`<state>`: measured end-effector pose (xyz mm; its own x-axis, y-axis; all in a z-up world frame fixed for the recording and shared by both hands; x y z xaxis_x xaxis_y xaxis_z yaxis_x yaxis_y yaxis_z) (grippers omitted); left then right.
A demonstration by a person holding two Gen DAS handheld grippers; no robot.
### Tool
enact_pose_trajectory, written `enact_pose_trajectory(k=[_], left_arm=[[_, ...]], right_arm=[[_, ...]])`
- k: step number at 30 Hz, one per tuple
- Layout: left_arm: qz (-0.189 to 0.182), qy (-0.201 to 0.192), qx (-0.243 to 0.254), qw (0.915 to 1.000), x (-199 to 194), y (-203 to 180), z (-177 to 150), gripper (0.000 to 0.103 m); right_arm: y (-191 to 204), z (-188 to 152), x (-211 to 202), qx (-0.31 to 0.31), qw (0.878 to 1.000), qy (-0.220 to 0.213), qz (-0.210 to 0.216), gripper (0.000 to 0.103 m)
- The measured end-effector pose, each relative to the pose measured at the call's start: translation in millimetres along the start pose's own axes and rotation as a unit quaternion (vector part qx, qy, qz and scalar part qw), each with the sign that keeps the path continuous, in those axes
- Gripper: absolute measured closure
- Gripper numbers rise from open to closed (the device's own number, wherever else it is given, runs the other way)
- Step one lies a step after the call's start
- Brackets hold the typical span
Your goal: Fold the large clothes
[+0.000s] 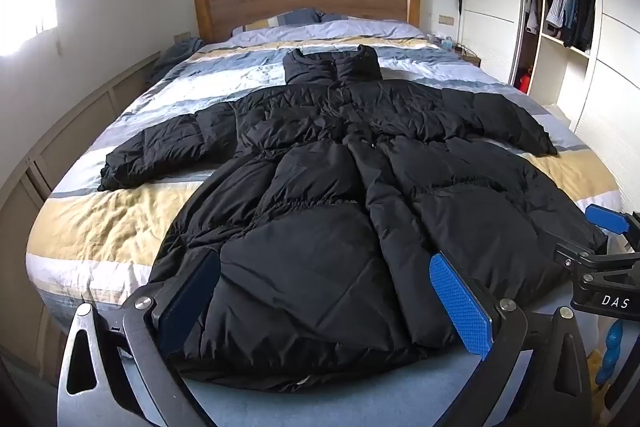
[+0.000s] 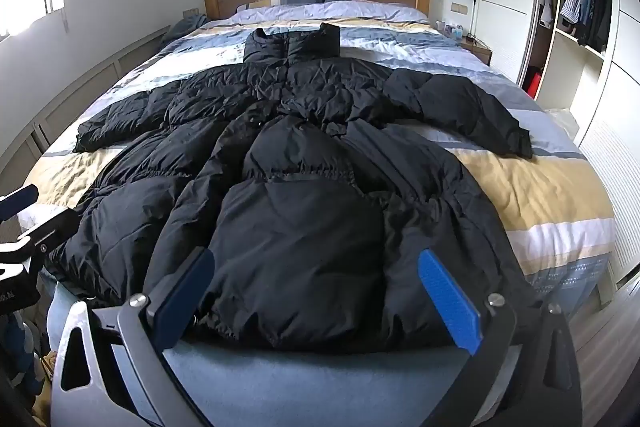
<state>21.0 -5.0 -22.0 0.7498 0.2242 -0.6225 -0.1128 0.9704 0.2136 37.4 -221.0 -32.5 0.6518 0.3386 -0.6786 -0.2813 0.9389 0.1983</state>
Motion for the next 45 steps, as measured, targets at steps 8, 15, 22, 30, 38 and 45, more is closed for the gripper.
enact_pose_trajectory(k=[8, 15, 22, 30, 38, 45], left_arm=[[-0.014, 0.008, -0.011, 0.9998, 5.1, 11.6, -2.5, 0.0], [-0.016, 0.013, -0.007, 0.9998, 5.8, 9.9, -2.3, 0.0], [-0.015, 0.008, -0.009, 0.9998, 4.7, 9.1, -2.1, 0.0], [-0.018, 0.008, -0.005, 0.9998, 5.3, 6.9, -2.3, 0.0], [-0.015, 0.012, -0.01, 0.9998, 8.1, 6.3, -2.2, 0.001], [-0.016, 0.023, -0.007, 0.9996, 14.7, 5.6, -1.4, 0.001]], right_arm=[[0.4, -2.2, -1.3, -0.001, 1.0, -0.006, 0.001, 0.0], [1.5, -0.5, 1.0, 0.0, 1.0, 0.001, -0.001, 0.0], [-0.2, -0.2, 0.0, 0.0, 1.0, 0.0, 0.0, 0.0], [3.4, -1.3, 3.0, 0.0, 1.0, 0.0, 0.001, 0.0], [1.8, -1.0, 4.6, 0.002, 1.0, 0.0, 0.003, 0.0], [-1.0, -0.1, 6.0, 0.003, 1.0, 0.002, 0.003, 0.0]])
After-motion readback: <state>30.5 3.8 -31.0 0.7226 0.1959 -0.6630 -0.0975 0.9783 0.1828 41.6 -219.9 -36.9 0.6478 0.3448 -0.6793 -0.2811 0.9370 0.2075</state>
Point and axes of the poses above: each gripper's, at about its wrist camera, not at the fingertips, and x roughly the way its jaws point, y to its left, z to its top, the point moved 3 cm from there along x, roughly the way its jaws point, and after that the axes turned 14 degrees about z, right-handed, at the moved point
